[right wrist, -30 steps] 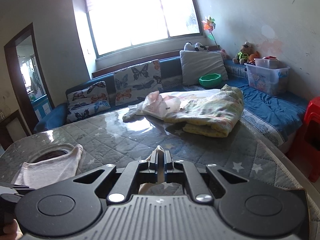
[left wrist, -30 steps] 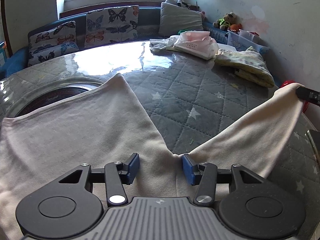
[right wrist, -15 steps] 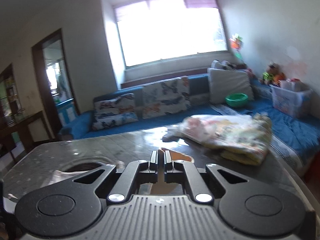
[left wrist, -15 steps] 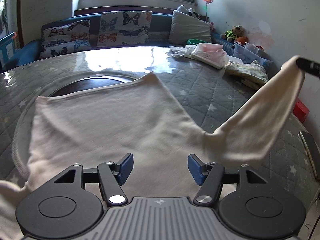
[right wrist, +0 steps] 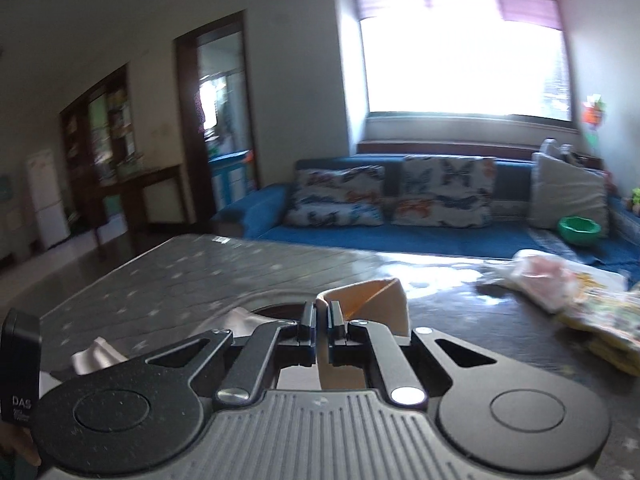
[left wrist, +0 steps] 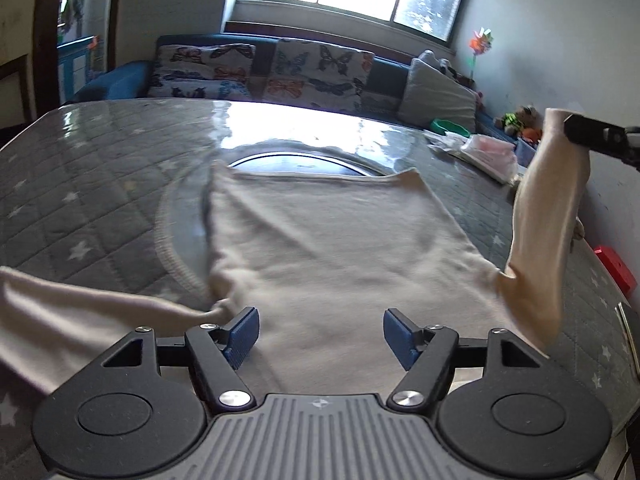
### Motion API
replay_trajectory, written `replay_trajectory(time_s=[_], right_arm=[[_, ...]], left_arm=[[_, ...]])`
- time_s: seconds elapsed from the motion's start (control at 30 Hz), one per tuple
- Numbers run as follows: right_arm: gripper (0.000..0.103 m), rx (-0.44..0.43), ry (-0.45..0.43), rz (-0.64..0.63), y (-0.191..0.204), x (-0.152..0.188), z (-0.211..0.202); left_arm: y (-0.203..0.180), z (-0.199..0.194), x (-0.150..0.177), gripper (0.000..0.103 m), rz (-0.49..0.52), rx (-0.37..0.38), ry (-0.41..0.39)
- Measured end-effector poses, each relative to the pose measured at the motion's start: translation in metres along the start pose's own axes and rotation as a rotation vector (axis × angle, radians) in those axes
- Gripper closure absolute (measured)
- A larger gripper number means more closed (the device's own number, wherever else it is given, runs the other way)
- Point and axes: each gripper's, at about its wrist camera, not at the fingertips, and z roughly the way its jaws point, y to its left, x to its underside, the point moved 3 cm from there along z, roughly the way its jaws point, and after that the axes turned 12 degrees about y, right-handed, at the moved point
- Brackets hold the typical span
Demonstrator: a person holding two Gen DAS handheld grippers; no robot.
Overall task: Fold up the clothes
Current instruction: 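Lift the sleeve with the right gripper and fold it across the sweatshirt body, then lower the sleeve onto the body and open the right gripper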
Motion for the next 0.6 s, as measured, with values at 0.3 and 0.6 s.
replay_trajectory(time_s=[0.3, 0.6], right_arm=[[0.099, -0.072, 0.173, -0.111, 0.084, 0.028, 0.058], [0.092, -0.143, 0.275, -0.141, 0.103, 0.052, 0.087]], left_arm=[[0.052, -0.018, 0.026, 0.028, -0.086, -0.022, -0.005], [0.074, -0.028, 0.033, 0.025, -0.147, -0.046, -0.01]])
